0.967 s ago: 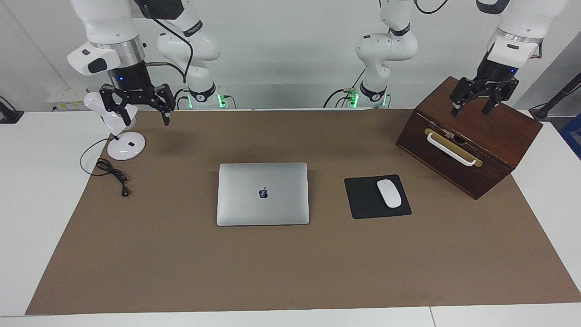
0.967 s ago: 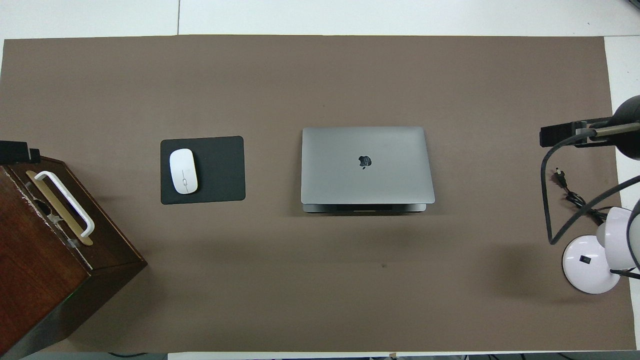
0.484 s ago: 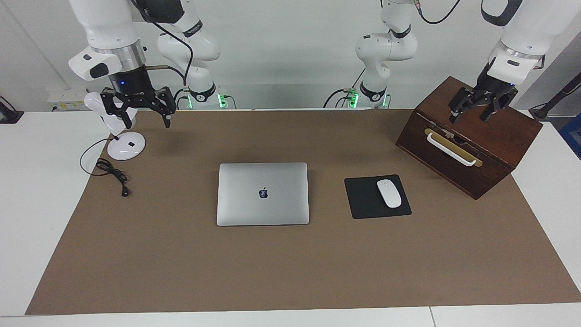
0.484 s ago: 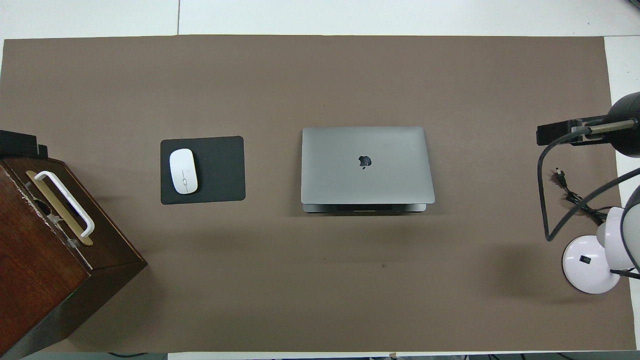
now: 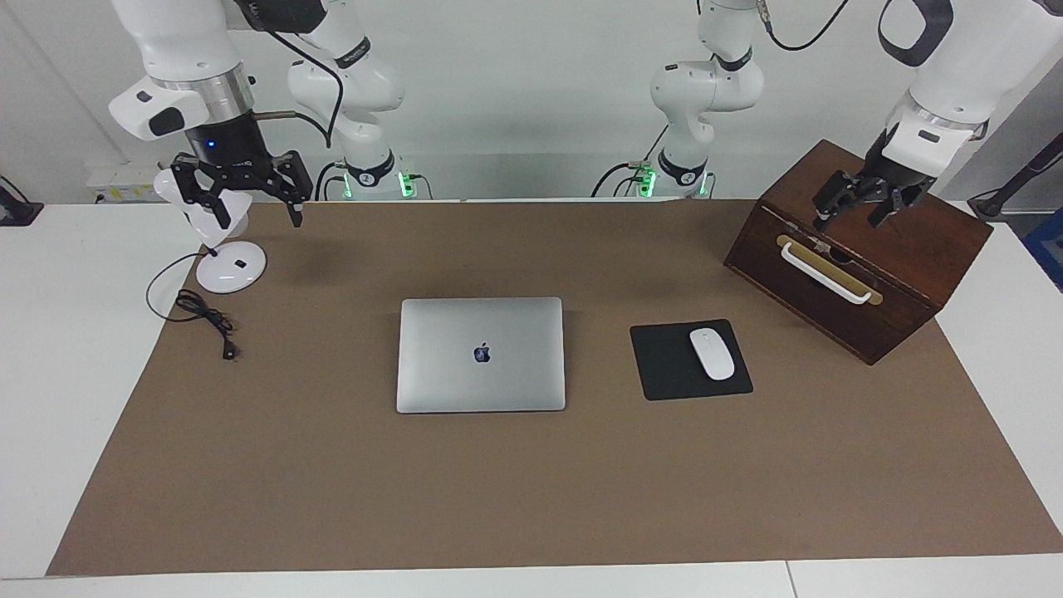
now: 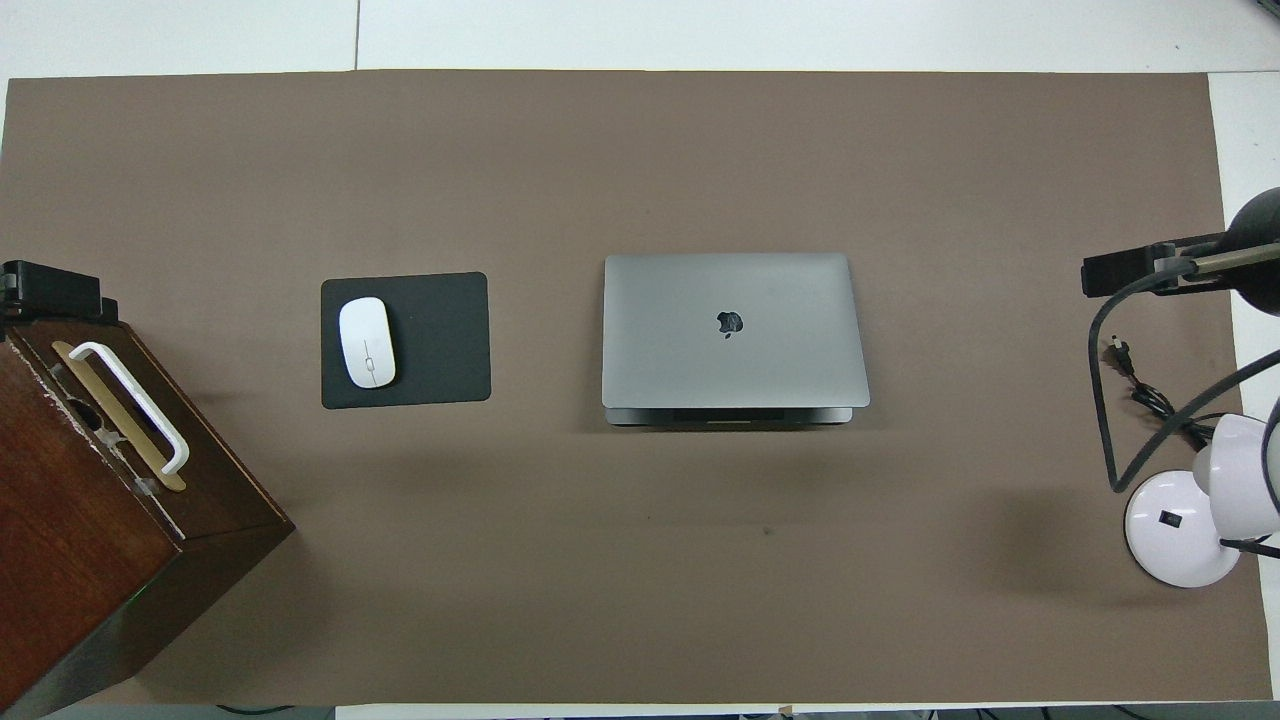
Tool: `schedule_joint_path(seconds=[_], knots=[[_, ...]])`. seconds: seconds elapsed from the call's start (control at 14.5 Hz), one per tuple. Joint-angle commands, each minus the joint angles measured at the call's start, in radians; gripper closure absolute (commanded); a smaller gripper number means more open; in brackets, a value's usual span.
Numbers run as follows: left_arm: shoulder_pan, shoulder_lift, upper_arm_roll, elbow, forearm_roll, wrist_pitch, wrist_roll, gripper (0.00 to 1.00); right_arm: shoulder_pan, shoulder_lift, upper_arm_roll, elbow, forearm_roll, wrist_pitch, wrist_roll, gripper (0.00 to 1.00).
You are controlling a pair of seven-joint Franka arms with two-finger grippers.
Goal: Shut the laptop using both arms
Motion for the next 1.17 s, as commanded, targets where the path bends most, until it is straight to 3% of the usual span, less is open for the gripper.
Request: schedule_joint_path(seconds=[0.0, 0.21, 1.11], knots=[[0.011, 0.005, -0.009, 0.031, 0.006, -0.051, -0.007, 0.0, 0.007, 0.019, -0.022, 0.03, 0.024, -0.051, -0.017, 0.0], [0.011, 0.005, -0.009, 0.028, 0.007, -0.03, -0.007, 0.0, 0.086, 0.016, -0.117, 0.03, 0.024, -0.077, 0.006, 0.0], [0.01, 0.005, -0.009, 0.025, 0.012, -0.013, -0.007, 0.0, 0.076, 0.003, -0.125, 0.015, 0.022, -0.096, 0.009, 0.0]])
